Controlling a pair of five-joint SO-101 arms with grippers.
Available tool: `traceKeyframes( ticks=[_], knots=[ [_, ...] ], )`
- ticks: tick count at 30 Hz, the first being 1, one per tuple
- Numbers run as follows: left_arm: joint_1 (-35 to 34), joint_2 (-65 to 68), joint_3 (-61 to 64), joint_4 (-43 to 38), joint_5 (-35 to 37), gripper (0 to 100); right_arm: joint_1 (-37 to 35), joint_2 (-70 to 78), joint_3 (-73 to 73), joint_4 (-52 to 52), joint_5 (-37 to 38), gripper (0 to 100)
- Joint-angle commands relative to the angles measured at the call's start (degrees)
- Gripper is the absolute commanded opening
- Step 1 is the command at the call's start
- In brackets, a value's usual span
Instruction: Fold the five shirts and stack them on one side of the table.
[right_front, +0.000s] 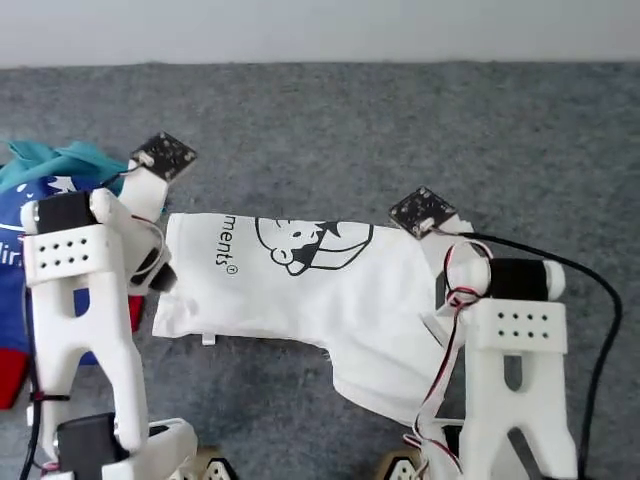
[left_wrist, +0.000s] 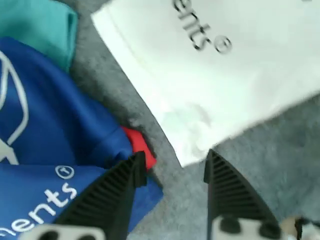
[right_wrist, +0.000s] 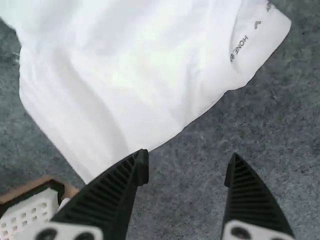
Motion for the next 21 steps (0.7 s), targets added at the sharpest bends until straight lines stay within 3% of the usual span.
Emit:
traceKeyframes(
  ticks=[1, 5, 8, 14, 21],
  knots=[
    [0.1, 2.9, -0.1, -6.9, 8.4, 18, 0.0, 3.8, -2.2, -6.7, -5.8, 24.7],
    [0.1, 10.0, -0.2, -12.7, 13.7, 7, -0.3, 11.0, -2.2, -13.6, -9.8, 11.3],
    [1.2, 14.2, -0.4, -11.4, 14.2, 2, 0.0, 15.6, -2.2, -15.3, -9.6, 0.2],
    [3.8, 12.5, -0.3, -8.1, 14.0, 1, 0.0, 19.8, -2.2, -15.1, -9.9, 0.9],
    [4.4, 18.0, 3.4, -17.3, 13.7, 1, 0.2, 27.1, -2.2, -23.7, -9.8, 1.0]
  ],
)
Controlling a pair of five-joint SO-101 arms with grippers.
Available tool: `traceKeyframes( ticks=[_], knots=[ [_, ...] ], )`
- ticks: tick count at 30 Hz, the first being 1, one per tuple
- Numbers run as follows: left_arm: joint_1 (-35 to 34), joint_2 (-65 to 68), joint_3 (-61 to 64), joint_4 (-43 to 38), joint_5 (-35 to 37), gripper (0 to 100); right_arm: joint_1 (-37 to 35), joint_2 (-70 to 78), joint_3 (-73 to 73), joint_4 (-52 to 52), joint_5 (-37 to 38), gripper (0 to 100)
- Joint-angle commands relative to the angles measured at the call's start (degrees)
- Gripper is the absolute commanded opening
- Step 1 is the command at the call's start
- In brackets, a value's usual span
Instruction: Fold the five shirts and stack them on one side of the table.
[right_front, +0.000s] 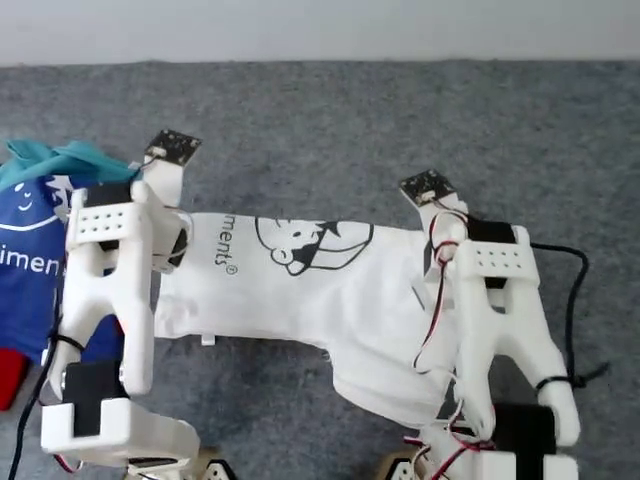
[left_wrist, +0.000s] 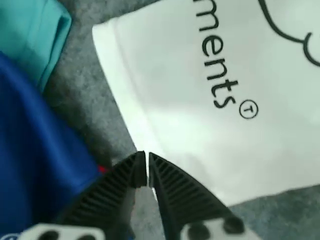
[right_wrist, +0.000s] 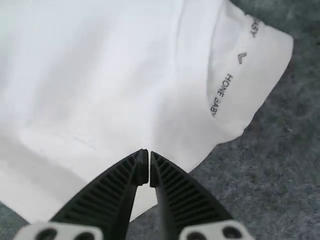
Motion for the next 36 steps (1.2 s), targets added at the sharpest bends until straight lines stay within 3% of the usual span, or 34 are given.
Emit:
traceKeyframes(
  ticks=[1, 10, 18, 23, 29, 32, 36],
  knots=[
    [0.4, 4.3, 0.3, -3.3, -0.5, 1, 0.2, 3.3, -2.1, -3.0, -0.4, 1.0],
    [-4.3, 14.4, -7.7, -1.1, -3.5, 1, 6.6, 7.3, -2.5, -2.8, -0.2, 1.0],
    [-4.7, 1.9, -12.3, 7.7, -3.5, 1, 1.6, -6.4, -2.5, 4.7, -0.4, 1.0],
    [-4.0, -9.2, -12.2, 12.1, -3.4, 2, 2.2, -21.1, -2.5, 12.2, -0.6, 1.0],
    [5.5, -12.6, -12.1, 16.0, -3.5, 2, 9.8, -37.1, -2.5, 20.1, -0.4, 1.3],
    [14.2, -12.6, -12.1, 16.3, -3.4, 2, 16.5, -42.6, -2.5, 21.4, -0.4, 1.5],
    [25.9, -11.3, -11.6, 16.1, 0.4, 11, 26.9, -47.7, -2.5, 21.4, -0.4, 1.5]
  ],
)
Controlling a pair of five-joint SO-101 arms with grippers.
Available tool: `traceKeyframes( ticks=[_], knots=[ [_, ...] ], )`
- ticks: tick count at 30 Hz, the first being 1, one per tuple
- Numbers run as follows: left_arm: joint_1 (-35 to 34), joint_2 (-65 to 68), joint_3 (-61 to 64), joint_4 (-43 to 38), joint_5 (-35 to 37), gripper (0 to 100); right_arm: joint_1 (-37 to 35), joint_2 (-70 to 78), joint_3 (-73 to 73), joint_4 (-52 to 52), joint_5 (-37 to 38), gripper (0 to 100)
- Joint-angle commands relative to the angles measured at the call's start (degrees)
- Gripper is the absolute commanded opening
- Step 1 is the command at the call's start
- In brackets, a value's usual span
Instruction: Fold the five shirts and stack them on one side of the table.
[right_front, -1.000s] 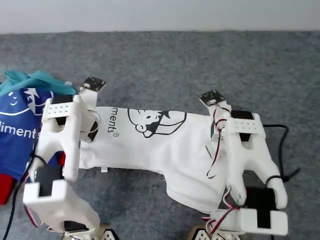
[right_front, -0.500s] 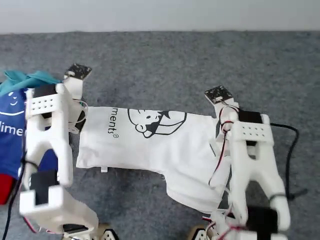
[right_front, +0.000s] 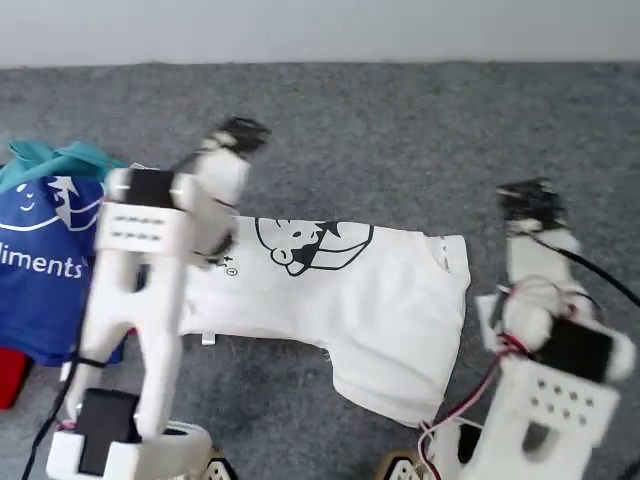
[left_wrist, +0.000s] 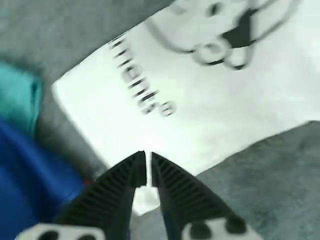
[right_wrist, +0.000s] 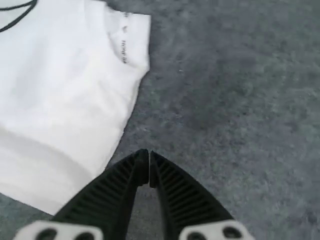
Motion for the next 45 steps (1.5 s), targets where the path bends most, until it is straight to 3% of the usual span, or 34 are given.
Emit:
traceKeyframes(
  ticks=[1, 4, 10, 18, 22, 27, 35, 45],
  knots=[
    [11.1, -0.4, -1.5, 0.3, 5.9, 14, 9.5, -4.8, -2.5, 0.5, -0.3, 1.5],
    [19.3, 2.3, -1.4, 0.3, 9.8, 20, 14.6, -6.5, -2.5, 2.2, -0.2, 1.5],
    [35.4, 6.8, -1.4, -2.2, 10.4, 20, 18.9, -8.6, -2.4, 5.9, -0.2, 1.5],
    [46.2, 14.9, -1.7, -4.5, 10.3, 24, 20.3, -12.2, -2.4, 7.3, -0.2, 1.2],
    [47.0, 17.9, -1.7, -8.1, 10.5, 24, 20.3, -14.1, -2.2, 7.3, -0.2, 1.2],
    [41.8, 18.5, -1.7, -14.4, 13.9, 21, 20.3, -14.8, -2.2, 7.3, -0.2, 1.1],
    [41.2, 19.0, -2.3, -14.8, 14.0, 11, 20.3, -14.7, -2.2, 7.3, -0.2, 1.1],
    [43.2, 22.2, 7.6, -15.1, 10.9, 15, 20.3, -14.7, -2.1, 7.3, -0.3, 1.1]
  ],
)
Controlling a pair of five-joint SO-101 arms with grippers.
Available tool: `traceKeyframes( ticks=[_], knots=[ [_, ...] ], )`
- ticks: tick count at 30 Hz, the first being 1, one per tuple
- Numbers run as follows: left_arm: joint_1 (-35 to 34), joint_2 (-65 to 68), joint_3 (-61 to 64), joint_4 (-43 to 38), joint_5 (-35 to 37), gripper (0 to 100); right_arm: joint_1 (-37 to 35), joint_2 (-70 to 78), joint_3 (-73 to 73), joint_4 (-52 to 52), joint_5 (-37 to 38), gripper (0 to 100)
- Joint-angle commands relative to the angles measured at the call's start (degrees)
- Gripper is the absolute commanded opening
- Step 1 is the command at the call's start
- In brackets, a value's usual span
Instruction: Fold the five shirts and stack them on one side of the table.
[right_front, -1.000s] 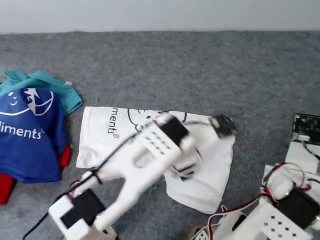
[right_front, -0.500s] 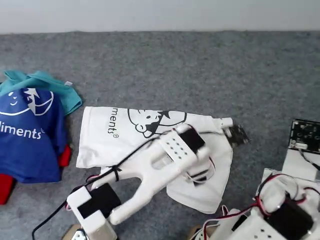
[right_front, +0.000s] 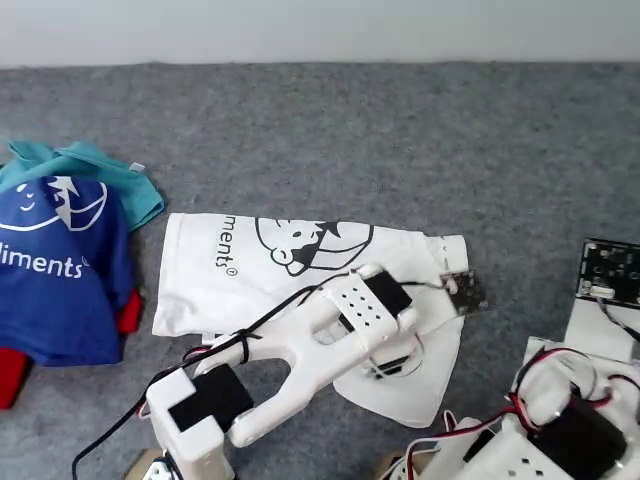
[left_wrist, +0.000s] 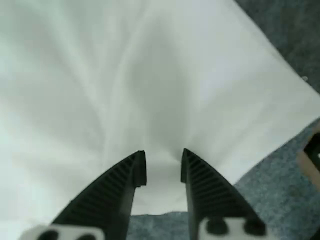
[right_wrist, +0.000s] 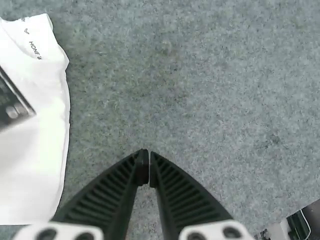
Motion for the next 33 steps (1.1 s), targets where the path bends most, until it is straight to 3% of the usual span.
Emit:
traceKeyframes(
  ticks=[1, 19, 22, 25, 33],
  knots=[
    [0.1, -0.1, 2.6, 0.8, -1.6, 15, 0.6, 0.5, -2.1, 0.3, -0.4, 1.1],
    [1.8, -14.6, 0.9, 7.3, -1.5, 15, 0.6, 0.5, -2.1, 0.3, -0.4, 1.1],
    [3.1, -14.6, 1.2, 8.2, -1.6, 19, 0.6, 0.7, -2.1, 0.3, -0.4, 1.2],
    [4.7, -14.5, 2.2, 7.2, -1.5, 26, 0.6, 0.7, -2.1, 0.3, -0.6, 1.2],
    [6.9, -14.5, 8.7, -1.0, -3.0, 27, 0.6, 0.7, -2.1, 0.3, -0.4, 1.2]
  ],
)
